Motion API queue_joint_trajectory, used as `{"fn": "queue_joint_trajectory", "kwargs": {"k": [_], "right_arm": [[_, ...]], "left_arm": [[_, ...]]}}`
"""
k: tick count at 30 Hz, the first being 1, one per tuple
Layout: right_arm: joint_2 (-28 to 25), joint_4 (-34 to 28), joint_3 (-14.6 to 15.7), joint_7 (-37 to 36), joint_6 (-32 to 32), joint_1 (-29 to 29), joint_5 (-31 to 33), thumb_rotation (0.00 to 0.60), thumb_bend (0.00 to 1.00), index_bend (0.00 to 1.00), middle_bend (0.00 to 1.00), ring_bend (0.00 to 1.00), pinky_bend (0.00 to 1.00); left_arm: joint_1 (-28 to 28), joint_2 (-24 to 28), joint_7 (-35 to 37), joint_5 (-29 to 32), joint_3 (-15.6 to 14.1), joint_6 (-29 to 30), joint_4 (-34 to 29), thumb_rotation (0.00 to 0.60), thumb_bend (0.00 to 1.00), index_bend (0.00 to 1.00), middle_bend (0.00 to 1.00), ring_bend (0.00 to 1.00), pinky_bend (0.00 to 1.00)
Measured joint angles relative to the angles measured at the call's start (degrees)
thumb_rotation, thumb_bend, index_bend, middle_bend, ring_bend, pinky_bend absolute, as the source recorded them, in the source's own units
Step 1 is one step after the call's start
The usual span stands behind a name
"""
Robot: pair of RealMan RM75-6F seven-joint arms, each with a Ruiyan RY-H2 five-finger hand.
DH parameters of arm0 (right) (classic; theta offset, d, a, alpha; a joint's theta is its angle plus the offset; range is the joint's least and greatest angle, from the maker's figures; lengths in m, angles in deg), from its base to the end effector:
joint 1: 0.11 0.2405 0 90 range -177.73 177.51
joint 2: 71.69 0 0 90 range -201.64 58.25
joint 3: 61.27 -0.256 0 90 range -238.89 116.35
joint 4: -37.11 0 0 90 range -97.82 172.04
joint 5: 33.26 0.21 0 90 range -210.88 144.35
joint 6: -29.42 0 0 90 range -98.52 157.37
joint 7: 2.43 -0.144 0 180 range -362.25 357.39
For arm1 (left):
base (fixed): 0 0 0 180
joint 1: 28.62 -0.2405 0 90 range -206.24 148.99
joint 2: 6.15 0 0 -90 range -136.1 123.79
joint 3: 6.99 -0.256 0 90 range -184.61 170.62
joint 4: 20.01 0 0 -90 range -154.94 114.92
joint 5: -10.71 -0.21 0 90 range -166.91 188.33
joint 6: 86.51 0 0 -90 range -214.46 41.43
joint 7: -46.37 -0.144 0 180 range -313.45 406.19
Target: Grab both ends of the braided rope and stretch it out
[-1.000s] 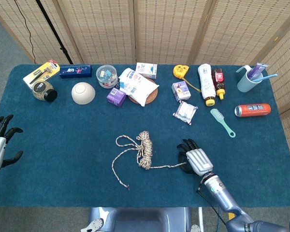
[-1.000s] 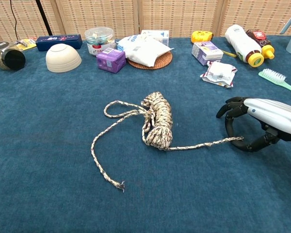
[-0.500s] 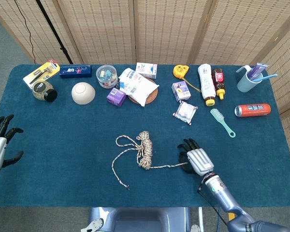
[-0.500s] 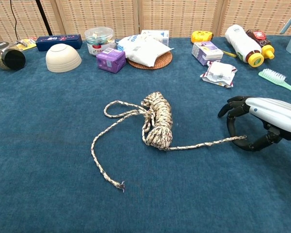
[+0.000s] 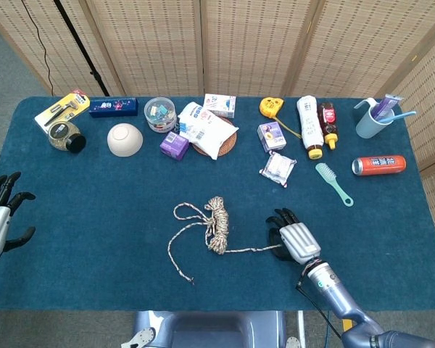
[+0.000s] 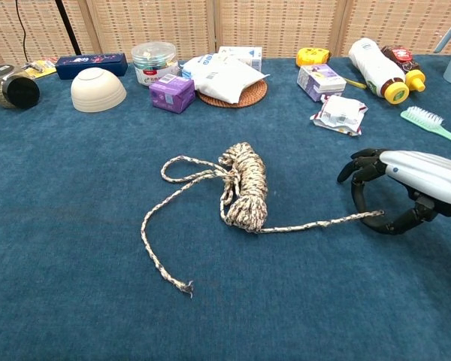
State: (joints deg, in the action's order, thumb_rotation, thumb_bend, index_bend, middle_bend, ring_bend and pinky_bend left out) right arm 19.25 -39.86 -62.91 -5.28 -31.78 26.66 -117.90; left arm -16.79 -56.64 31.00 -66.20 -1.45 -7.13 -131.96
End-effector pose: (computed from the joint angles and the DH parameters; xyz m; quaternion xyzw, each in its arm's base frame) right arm -0.2311 -0.2659 -0.0307 0.7148 -0.4510 0.3936 0.3615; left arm -0.2514 0.2157 0.1986 -0.6276 -0.3526 -0.3379 0.6063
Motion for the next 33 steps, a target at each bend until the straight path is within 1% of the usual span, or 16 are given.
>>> {"fn": "queue_joint_trajectory", "kwargs": {"k": [33], "right_arm": [[-0.7,-1.3,-0.1,0.1,-0.2,0.1,0.6,0.600,0.40,0.64,0.29,0.11,0.00]], "left_arm": [[0.3,-0.5,-0.5,0.1,-0.3,-0.6,0.1,0.600,0.22,0.32,0.06,0.00,0.00]]}}
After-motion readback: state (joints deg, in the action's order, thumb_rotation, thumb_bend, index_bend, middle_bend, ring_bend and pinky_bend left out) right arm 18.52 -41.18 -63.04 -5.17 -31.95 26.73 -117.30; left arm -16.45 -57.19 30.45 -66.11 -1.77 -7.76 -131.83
